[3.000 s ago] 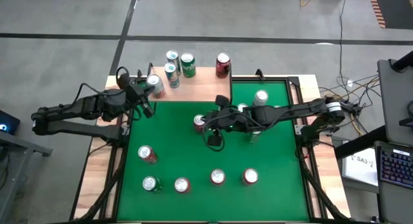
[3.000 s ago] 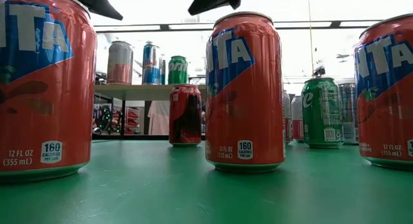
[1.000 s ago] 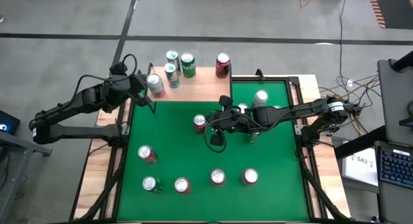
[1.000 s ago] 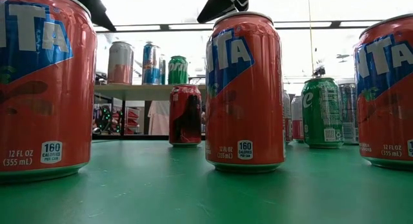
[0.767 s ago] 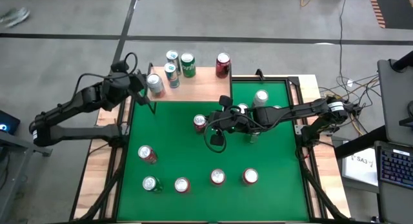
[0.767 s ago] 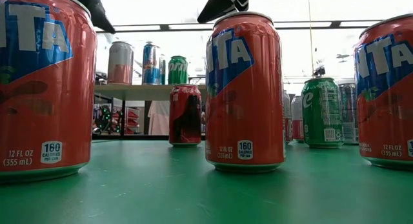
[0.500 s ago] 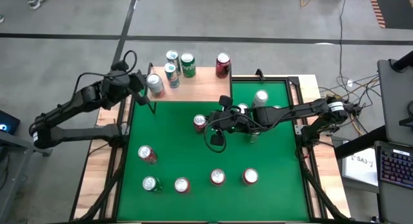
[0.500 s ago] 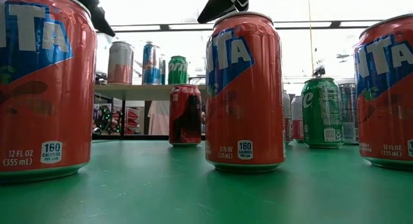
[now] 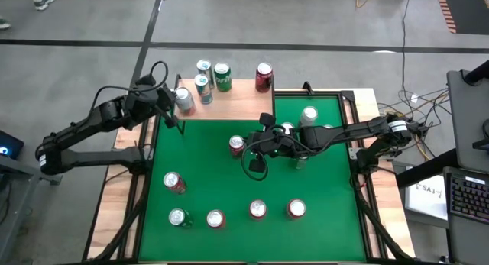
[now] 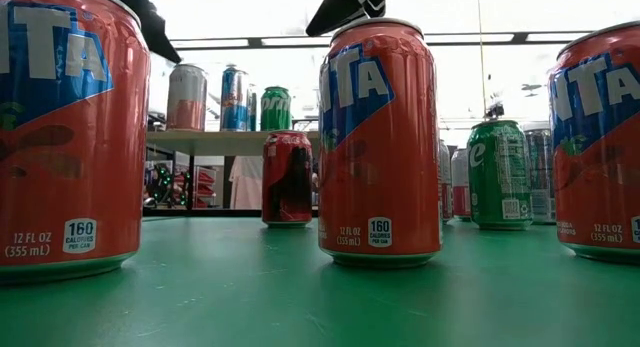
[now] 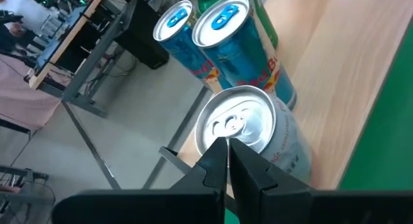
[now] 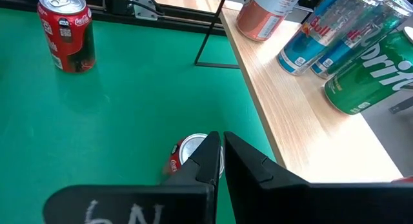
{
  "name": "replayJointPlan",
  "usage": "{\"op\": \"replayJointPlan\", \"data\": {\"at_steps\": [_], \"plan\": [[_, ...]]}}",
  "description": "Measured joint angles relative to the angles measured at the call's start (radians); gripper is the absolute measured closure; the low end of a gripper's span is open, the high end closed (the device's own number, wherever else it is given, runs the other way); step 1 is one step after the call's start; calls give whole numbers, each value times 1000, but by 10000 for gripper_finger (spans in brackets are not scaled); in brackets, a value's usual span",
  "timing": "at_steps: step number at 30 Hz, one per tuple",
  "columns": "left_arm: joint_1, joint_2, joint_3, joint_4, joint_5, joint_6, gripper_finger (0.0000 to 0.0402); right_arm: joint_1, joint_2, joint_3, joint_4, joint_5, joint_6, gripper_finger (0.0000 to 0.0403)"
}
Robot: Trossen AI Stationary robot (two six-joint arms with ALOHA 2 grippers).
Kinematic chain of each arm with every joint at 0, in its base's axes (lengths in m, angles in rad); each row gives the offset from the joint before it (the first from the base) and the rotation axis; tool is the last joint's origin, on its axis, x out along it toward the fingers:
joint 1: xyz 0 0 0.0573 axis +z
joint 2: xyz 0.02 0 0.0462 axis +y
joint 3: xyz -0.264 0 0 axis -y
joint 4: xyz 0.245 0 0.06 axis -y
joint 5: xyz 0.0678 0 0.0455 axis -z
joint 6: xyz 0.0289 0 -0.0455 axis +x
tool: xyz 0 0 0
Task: Place canned beverage on shelf
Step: Put the green can on the shelf
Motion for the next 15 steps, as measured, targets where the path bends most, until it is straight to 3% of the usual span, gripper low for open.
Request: {"op": "replayJointPlan", "data": {"at_steps": [15], "plan": [[-2, 27, 3, -4, -5, -151, 402, 0, 0, 0, 0, 0, 1, 390]]}}
